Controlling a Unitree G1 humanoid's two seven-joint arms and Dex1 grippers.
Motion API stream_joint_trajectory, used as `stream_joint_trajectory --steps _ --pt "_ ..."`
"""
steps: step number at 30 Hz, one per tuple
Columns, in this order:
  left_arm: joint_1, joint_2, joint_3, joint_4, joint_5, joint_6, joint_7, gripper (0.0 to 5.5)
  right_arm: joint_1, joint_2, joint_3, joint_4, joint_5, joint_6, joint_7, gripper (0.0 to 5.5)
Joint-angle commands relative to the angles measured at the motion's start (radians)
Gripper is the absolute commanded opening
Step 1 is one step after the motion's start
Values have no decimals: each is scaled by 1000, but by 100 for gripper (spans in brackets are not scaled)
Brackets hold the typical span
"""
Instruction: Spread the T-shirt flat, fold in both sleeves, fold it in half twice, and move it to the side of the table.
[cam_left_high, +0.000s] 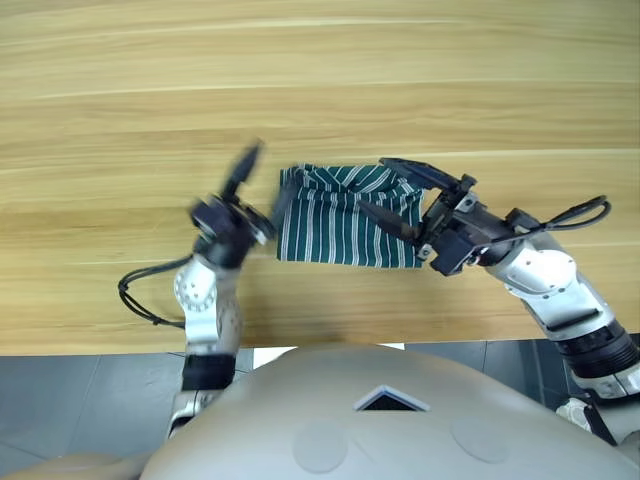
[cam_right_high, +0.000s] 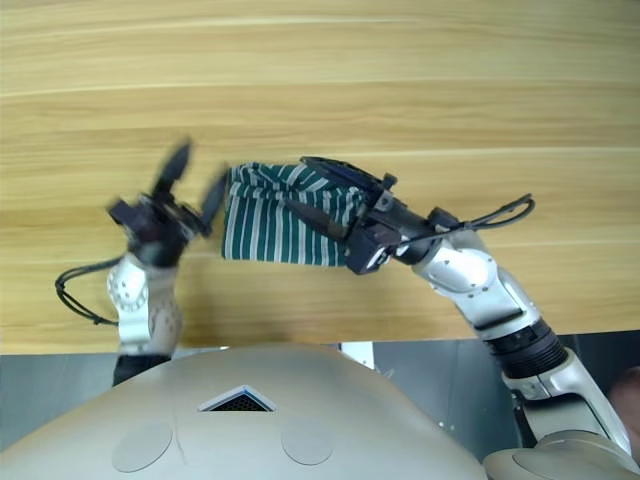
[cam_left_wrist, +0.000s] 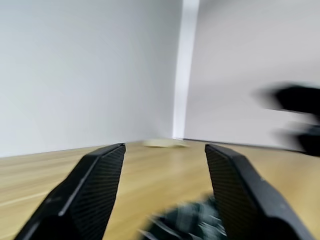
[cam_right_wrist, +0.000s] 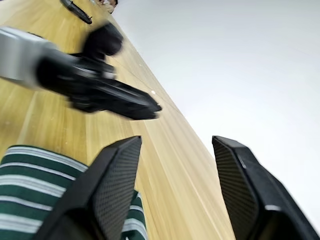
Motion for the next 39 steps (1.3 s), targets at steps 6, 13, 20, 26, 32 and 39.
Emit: stream_joint_trajectory --steps 6,13,20,26,32,39 --pt "-200 151 -175 159 339 -90 -46 296 -119 85 -62 139 5 55 121 261" --pt "-361 112 -229 361 443 -124 63 296 -186 181 -2 345 -151 7 163 261" --pt "-372 103 -276 452 416 -5 74 296 -189 199 16 440 -205 -37 202 261" --pt "-330 103 -307 431 330 207 29 296 -196 209 32 500 -230 -52 222 261" --pt "-303 86 -323 412 259 420 32 296 -240 256 30 589 -268 -59 195 261" --pt "-296 63 -318 438 220 551 68 296 -322 310 -3 690 -294 -61 128 261"
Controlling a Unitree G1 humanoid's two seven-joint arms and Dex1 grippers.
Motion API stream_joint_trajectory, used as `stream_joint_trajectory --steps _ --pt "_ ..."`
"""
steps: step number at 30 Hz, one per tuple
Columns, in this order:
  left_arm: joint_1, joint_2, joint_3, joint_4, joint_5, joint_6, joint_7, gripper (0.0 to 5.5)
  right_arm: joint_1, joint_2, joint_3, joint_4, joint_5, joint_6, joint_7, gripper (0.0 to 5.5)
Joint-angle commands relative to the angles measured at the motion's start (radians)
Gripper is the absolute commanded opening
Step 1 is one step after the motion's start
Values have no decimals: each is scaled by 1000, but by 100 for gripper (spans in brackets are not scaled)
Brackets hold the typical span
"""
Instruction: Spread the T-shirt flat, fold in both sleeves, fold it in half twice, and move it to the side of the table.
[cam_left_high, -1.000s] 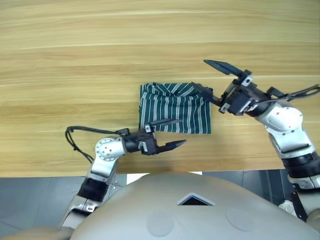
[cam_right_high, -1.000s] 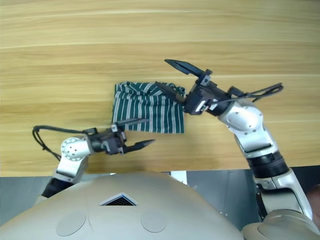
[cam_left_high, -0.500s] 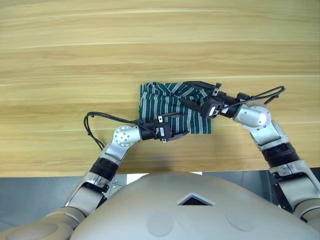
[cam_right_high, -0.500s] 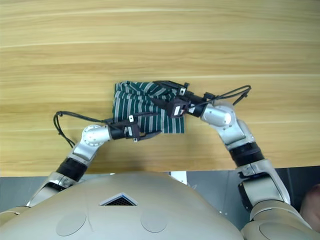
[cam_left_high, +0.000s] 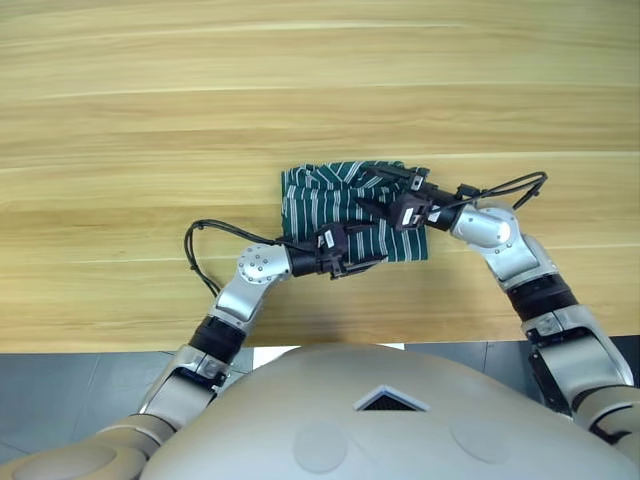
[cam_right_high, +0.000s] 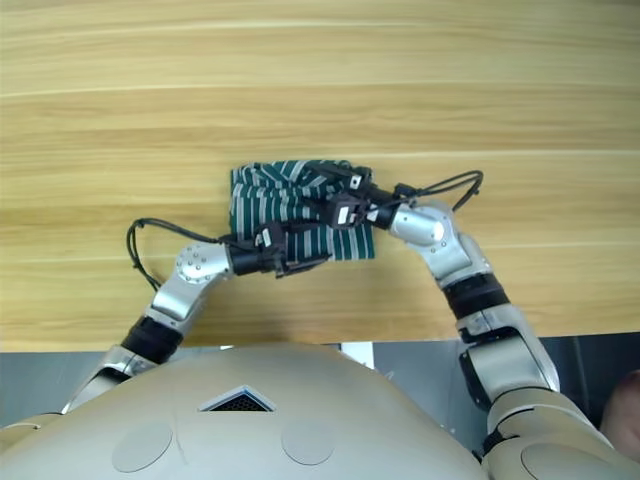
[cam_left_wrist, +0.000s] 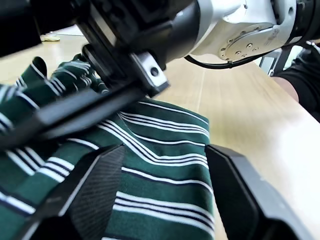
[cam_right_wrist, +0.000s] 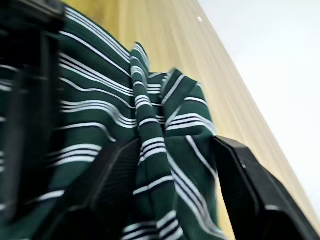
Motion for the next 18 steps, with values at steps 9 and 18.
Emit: stream_joint_trajectory --steps 9,18 --pt "74 29 -44 107 52 127 46 296 -170 65 -66 162 -38 7 -115 261" --pt "90 38 -61 63 50 98 41 296 -190 90 -94 258 -65 -105 -280 261"
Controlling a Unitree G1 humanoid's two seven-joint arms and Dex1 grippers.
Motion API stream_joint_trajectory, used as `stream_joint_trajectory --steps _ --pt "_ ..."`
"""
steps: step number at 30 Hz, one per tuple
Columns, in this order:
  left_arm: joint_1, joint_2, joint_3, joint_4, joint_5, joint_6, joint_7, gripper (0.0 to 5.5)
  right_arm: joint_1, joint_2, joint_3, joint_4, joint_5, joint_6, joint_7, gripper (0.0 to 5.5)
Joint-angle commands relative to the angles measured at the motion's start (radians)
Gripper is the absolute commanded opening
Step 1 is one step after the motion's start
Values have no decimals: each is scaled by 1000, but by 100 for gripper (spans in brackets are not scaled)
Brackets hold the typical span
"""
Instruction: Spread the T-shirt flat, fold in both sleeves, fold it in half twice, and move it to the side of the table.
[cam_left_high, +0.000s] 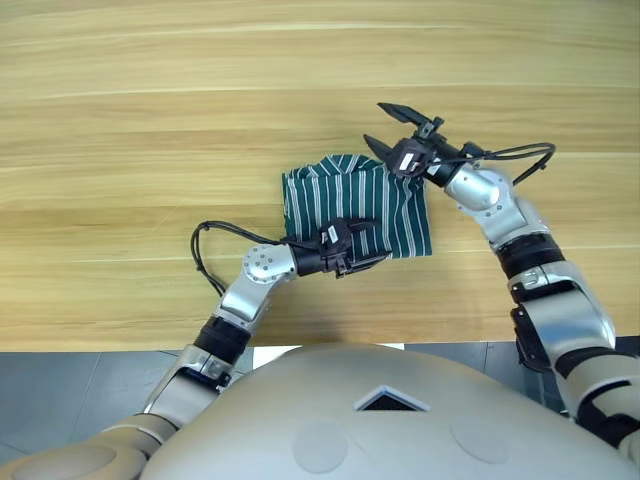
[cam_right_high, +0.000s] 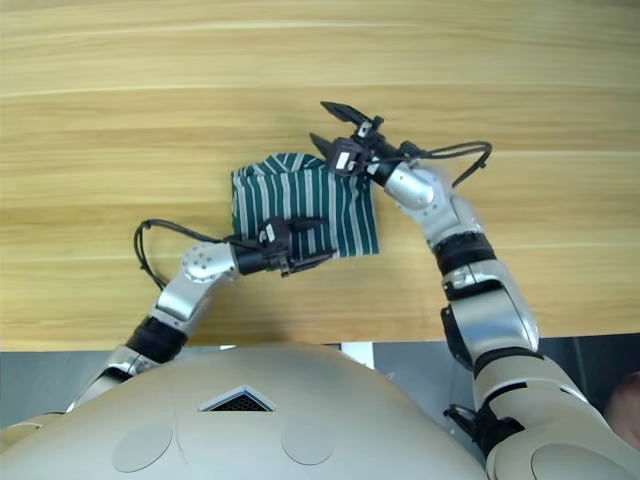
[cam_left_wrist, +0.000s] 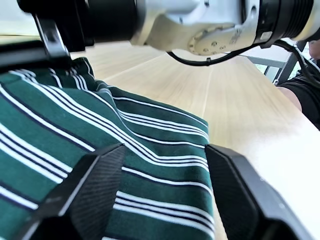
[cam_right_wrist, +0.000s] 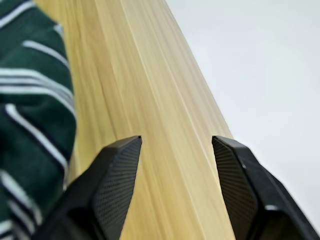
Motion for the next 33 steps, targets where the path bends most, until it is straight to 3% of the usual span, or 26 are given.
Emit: stream_joint_trajectory --steps 1,5,9,14,18,23,31,33 --pt "88 47 -46 79 69 67 6 296 48 -10 -83 -163 177 -58 25 261" --pt "94 43 -44 89 68 60 18 296 190 -45 -129 -584 451 84 124 261" --pt "90 36 -44 103 68 50 27 296 259 -59 -69 -629 396 100 197 261" --pt "93 39 -47 96 61 45 22 296 277 -74 33 -425 298 67 312 261" --pt "86 37 -42 113 57 39 19 296 42 24 47 9 158 74 198 261" --pt "86 41 -31 121 52 33 20 296 -172 116 30 371 98 87 44 261" --pt "106 55 -19 105 37 24 11 296 -175 158 10 509 97 14 -3 261" --pt "110 46 -19 97 25 14 6 296 -152 167 -55 450 189 -62 39 261"
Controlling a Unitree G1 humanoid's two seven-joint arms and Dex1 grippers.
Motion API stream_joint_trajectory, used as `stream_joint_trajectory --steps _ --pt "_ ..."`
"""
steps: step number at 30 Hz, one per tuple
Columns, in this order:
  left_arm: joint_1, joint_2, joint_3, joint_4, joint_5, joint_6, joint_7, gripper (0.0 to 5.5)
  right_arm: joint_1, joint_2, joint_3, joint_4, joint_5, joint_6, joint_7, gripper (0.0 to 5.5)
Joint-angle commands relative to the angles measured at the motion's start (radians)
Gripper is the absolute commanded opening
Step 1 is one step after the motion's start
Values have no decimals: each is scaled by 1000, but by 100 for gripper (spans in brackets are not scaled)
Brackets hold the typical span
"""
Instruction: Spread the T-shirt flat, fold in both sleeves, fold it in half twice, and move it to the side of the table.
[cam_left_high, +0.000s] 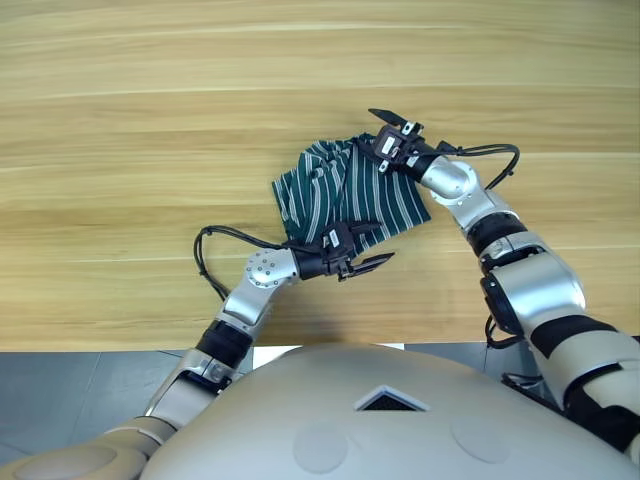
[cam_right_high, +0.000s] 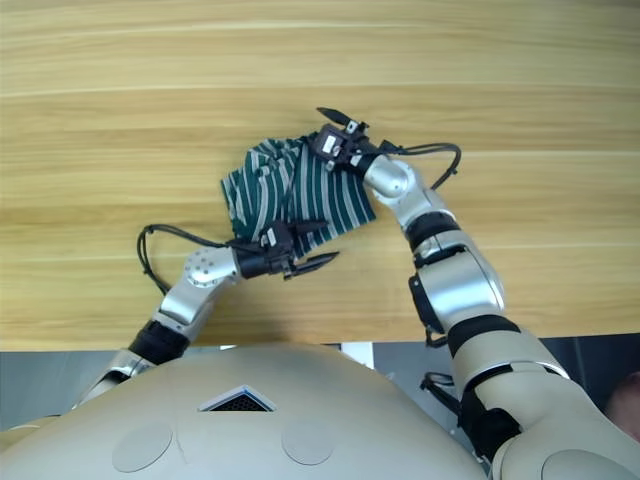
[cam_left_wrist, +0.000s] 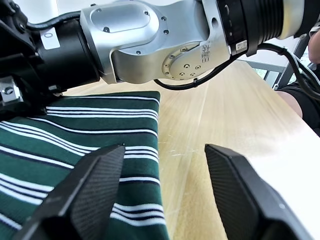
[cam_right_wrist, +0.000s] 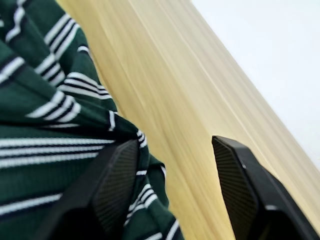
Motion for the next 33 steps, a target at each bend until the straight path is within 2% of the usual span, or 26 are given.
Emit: stream_joint_trajectory --steps 1,3,6,8,12,18,22,26,33 --pt "94 49 -7 82 26 52 -10 296 62 9 -103 -84 150 -89 73 261" --pt "97 39 1 79 11 45 -6 296 135 18 -147 -288 318 -104 182 261" --pt "103 26 17 69 -11 23 -3 296 311 -24 -155 -757 599 45 314 261" --pt "108 20 29 51 -33 11 -7 296 400 -77 -159 -952 711 135 377 261" --pt "135 11 87 -20 -101 -36 -6 296 489 -151 -167 -932 564 132 413 261" --pt "190 19 128 -118 -116 -54 12 296 447 -135 -132 -825 168 66 222 261" --pt "199 23 130 -140 -113 -50 8 296 431 -133 -89 -772 -8 30 126 261" --pt "198 10 133 -126 -117 -46 9 296 480 -119 -34 -859 -19 -1 136 261" --pt "187 -27 151 -111 -133 -41 20 296 706 -360 23 -1150 18 -18 316 261"
